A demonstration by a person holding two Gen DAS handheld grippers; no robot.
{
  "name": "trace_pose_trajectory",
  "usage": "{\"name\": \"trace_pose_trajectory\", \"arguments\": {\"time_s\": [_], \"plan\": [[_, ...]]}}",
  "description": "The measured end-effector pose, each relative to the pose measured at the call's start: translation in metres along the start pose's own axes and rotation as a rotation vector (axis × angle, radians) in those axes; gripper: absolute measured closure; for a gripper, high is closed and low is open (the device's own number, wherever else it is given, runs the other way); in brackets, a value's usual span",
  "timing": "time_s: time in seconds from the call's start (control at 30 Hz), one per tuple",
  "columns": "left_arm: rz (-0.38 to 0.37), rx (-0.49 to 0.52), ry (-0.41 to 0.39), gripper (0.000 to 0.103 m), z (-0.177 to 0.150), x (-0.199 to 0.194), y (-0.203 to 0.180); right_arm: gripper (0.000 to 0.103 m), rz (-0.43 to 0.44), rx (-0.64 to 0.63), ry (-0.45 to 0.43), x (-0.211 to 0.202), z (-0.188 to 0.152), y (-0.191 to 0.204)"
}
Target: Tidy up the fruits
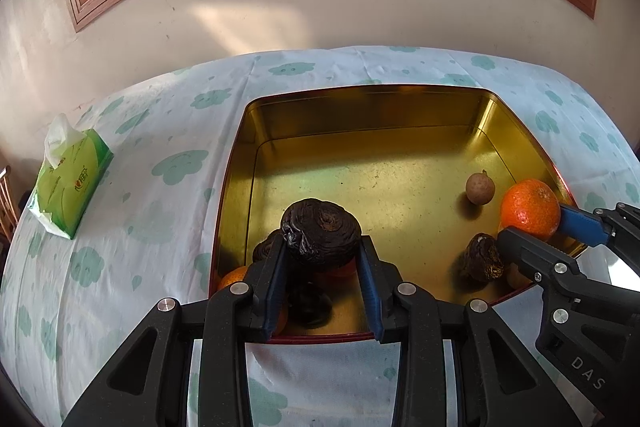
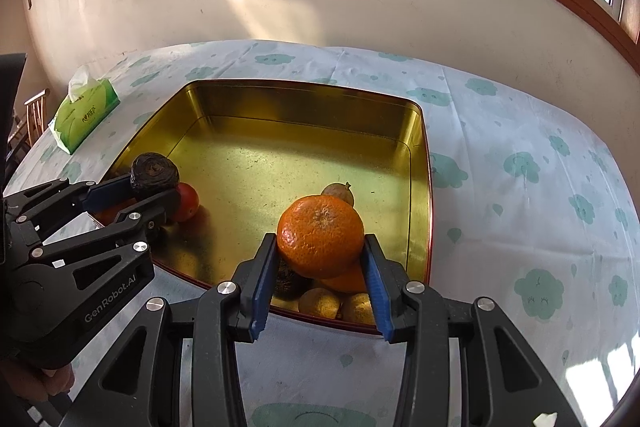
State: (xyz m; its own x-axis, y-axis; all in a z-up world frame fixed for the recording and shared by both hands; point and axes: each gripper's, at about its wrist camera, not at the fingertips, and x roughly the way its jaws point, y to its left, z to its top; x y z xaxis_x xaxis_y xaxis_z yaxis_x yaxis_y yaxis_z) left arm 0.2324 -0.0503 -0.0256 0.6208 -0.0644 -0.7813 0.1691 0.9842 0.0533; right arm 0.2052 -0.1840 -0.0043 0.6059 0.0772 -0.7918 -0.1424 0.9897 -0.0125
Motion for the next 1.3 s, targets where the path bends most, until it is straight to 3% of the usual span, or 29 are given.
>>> {"name": "trace_pose_trajectory", "arguments": {"time_s": [0.1,0.27,0.5,0.77,0.97,1.1,1.3], "plan": [[-0.002,-0.002,0.001,0.067,0.0,-0.001,0.001,0.046,0.007,0.023,0.003,0.0,0.001,-0.004],[-0.009,-0.006,0.002,0.065,0.001,-0.003,0.001,0.04,-0.012,0.012,0.001,-0.002,0.0,-0.002],[-0.027,-0.01,-0.011,0.047,-0.002,-0.022,-0.004,0.034,-0.023,0.008,-0.016,-0.013,-0.001,-0.003],[-0.004,-0.035,-0.054,0.044,-0.009,-0.06,0.004,0.026,-0.039,0.017,-0.048,-0.039,-0.009,-0.003],[0.014,-0.065,-0.069,0.033,-0.028,-0.088,0.016,0.017,-0.036,0.042,-0.043,-0.06,-0.022,-0.001],[0.05,-0.057,-0.058,0.033,-0.046,-0.102,0.02,0.009,-0.045,0.035,-0.027,-0.071,-0.033,0.008],[0.09,-0.061,-0.045,0.028,-0.07,-0.12,0.023,0.004,-0.068,0.026,-0.006,-0.084,-0.05,0.019]]}}
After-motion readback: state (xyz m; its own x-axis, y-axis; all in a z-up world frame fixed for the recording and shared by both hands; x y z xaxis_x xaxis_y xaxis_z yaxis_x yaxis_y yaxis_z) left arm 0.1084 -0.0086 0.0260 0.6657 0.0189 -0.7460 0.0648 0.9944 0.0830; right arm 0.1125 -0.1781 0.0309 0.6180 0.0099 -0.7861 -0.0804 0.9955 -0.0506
